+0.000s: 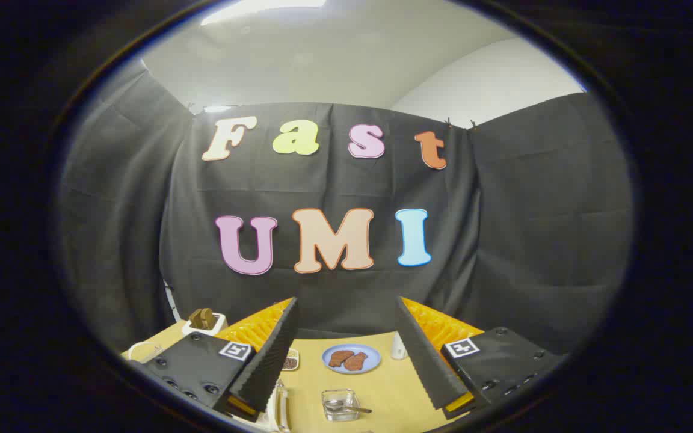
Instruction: Take the plate from the dish rack, then take the spoon from the basket and place it into the plate.
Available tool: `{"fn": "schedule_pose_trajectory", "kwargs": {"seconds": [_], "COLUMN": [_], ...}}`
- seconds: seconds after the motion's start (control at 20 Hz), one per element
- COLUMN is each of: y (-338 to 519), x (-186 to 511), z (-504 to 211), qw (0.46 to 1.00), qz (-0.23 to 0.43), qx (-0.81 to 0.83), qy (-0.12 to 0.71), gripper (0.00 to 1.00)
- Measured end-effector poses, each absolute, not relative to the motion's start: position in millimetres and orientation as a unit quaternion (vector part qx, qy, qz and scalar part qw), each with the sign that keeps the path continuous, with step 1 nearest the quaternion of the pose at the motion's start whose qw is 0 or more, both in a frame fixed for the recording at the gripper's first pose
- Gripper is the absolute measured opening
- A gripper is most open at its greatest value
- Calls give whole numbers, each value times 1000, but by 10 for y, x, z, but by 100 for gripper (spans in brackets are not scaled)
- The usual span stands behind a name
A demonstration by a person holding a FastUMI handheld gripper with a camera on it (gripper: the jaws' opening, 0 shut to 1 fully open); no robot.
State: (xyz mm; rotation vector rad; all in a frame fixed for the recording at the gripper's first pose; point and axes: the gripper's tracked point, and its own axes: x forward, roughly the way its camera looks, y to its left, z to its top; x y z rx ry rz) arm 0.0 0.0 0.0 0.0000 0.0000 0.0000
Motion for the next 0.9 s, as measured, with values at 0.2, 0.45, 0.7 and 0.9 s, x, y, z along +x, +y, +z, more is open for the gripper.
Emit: {"fn": "schedule_pose_trajectory", "kwargs": {"seconds": [0.2, 0.45, 0.7, 0.9], "y": [100, 229, 359, 400], "x": [13, -6, 6, 22], "z": [51, 68, 15, -26], "qw": [1000, 1000, 999, 999], "qz": [5, 17, 32, 36], "qx": [-1, -5, -2, 5], "qy": [-2, -6, 1, 4], "gripper": [100, 100, 100, 100]}}
